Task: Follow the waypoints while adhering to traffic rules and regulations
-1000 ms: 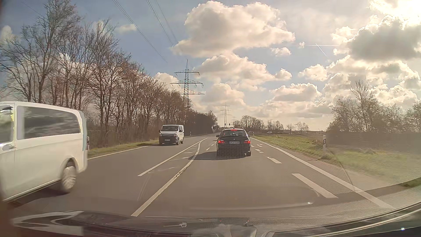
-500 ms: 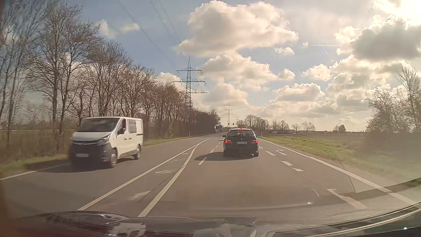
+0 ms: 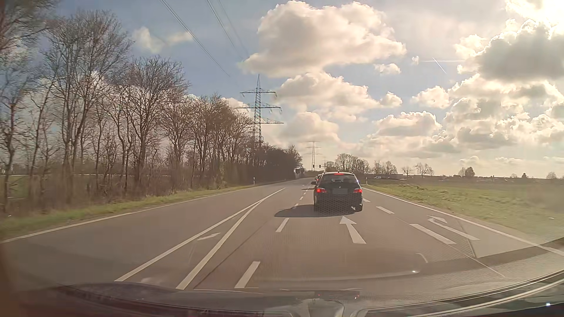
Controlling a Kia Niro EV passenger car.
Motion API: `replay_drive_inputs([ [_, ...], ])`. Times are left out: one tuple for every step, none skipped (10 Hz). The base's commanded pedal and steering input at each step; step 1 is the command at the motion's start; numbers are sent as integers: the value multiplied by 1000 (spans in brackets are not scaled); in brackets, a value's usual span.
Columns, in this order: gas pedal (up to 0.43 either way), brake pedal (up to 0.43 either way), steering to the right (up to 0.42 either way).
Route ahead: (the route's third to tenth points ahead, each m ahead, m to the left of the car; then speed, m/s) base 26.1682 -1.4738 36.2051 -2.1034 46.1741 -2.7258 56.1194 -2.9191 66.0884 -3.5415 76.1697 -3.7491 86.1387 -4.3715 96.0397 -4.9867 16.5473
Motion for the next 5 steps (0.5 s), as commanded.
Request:
replay_drive_inputs([
  [197, 0, -15],
  [197, 0, -14],
  [197, 0, -13],
  [197, 0, -12],
  [197, 0, -9],
])
